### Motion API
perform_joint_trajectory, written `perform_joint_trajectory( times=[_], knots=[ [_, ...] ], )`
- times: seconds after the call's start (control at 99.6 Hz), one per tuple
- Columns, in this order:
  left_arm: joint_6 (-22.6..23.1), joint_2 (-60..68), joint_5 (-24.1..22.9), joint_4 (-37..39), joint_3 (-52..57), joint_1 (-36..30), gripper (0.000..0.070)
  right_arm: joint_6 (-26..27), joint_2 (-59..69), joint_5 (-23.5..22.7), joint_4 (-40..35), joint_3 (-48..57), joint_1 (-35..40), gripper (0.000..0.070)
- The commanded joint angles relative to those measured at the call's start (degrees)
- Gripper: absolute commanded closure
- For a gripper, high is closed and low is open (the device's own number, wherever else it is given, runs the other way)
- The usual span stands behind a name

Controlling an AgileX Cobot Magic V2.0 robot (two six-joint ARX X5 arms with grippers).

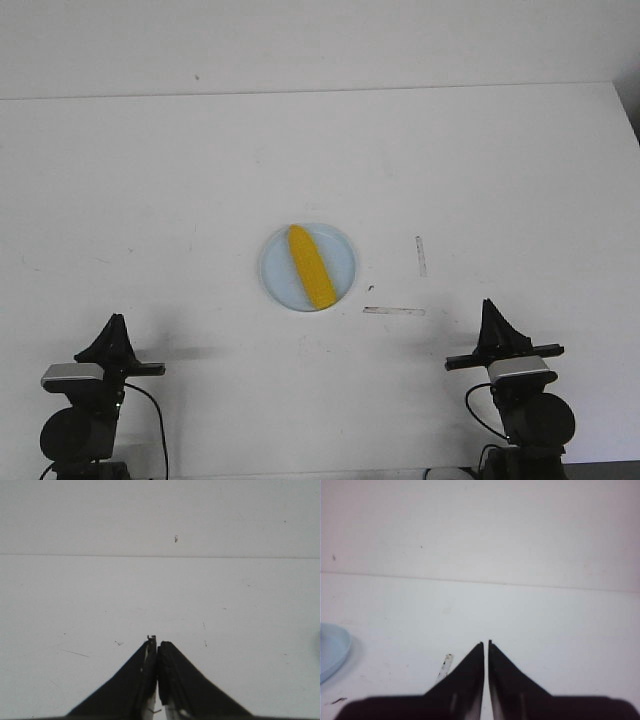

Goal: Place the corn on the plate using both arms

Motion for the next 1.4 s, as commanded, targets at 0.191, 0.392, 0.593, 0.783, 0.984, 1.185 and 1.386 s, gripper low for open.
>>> perform_joint_trajectory(
  times=[0.191,0.392,0.593,0.783,0.984,1.185,1.386],
  knots=[
    [-0.50,-0.13,0.15,0.74,-1.20,0.04,0.0699,-0.20,0.02,4.33,2.36,-0.09,0.04,0.0688],
    [-0.50,-0.13,0.15,0.74,-1.20,0.04,0.0699,-0.04,0.02,4.33,1.44,-0.09,0.04,0.0689],
    [-0.50,-0.13,0.15,0.74,-1.20,0.04,0.0699,3.17,0.02,4.28,1.49,-0.09,-0.35,0.0689],
    [-0.50,-0.13,0.15,0.74,-1.20,0.04,0.0699,3.96,0.02,3.87,1.46,-0.09,-2.08,0.0689],
    [-0.50,-0.13,0.15,0.74,-1.20,0.04,0.0699,2.75,0.02,4.15,1.46,-0.09,-2.01,0.0689],
    [-0.50,-0.13,0.15,0.74,-1.20,0.04,0.0699,2.75,0.02,4.04,1.46,-0.09,-2.01,0.0689],
    [-0.50,-0.13,0.15,0.74,-1.20,0.04,0.0699,2.75,0.02,4.13,1.46,-0.09,-2.01,0.0688]
  ],
)
